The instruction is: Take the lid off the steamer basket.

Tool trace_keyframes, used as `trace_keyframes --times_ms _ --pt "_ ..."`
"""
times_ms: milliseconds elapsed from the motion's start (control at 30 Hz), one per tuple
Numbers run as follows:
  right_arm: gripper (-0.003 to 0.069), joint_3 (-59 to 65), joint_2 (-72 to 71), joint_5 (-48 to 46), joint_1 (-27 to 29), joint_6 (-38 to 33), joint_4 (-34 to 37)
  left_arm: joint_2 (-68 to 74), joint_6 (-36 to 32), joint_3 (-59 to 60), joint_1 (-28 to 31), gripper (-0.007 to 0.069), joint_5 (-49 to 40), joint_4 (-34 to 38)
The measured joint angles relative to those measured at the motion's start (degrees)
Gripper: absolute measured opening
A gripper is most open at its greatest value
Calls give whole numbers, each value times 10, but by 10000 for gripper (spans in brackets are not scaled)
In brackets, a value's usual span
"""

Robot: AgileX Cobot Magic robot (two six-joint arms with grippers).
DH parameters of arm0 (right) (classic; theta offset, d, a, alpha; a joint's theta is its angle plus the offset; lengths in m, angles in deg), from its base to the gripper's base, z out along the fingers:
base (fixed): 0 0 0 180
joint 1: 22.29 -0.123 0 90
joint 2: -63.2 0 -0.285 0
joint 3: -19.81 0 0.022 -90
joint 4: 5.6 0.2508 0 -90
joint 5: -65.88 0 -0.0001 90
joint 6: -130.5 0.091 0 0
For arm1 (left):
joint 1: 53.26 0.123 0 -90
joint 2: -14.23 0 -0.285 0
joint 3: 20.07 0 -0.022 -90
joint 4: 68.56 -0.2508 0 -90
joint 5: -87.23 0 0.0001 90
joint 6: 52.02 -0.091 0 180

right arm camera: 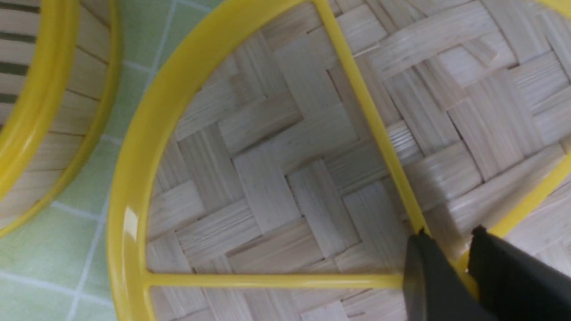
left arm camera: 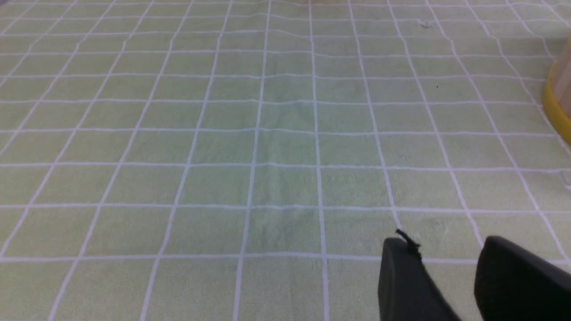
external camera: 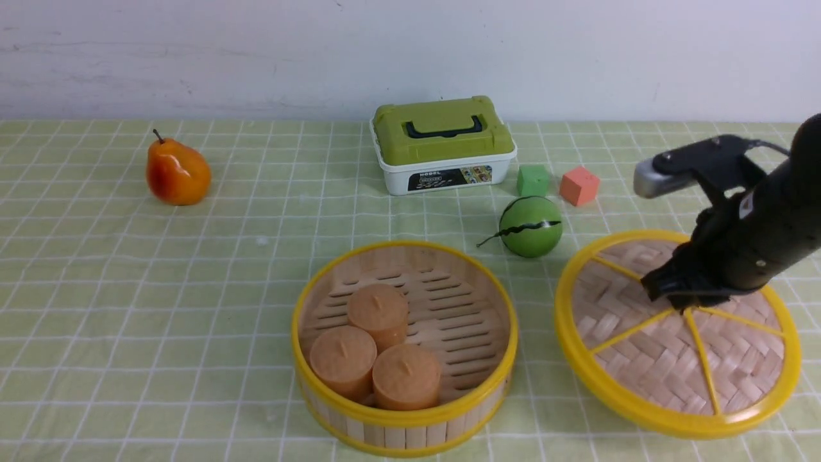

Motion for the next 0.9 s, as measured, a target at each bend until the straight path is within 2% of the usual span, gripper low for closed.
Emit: trace_keyframes --times_ms 67,200,300,433,533,733,833,867,900 --pt "81 1 23 16 1 2 2 0 0 0 0 239 0 0" --pt "132 1 67 47 1 3 19 0 0 0 0 239 0 0" --pt "242 1 76 50 1 3 41 0 0 0 0 239 0 0" --pt "335 1 21 38 1 1 59 0 0 0 0 239 0 0" --pt "360 1 -52 38 0 -5 65 0 0 0 0 239 0 0" --pt "343 1 -241 16 -3 -25 67 0 0 0 0 239 0 0" --pt "258 7 -324 -6 -4 -33 67 0 0 0 0 239 0 0" --pt "250 10 -335 -8 -4 -33 67 0 0 0 0 239 0 0" --pt "194 24 -373 -11 -4 -34 67 0 0 0 0 239 0 0"
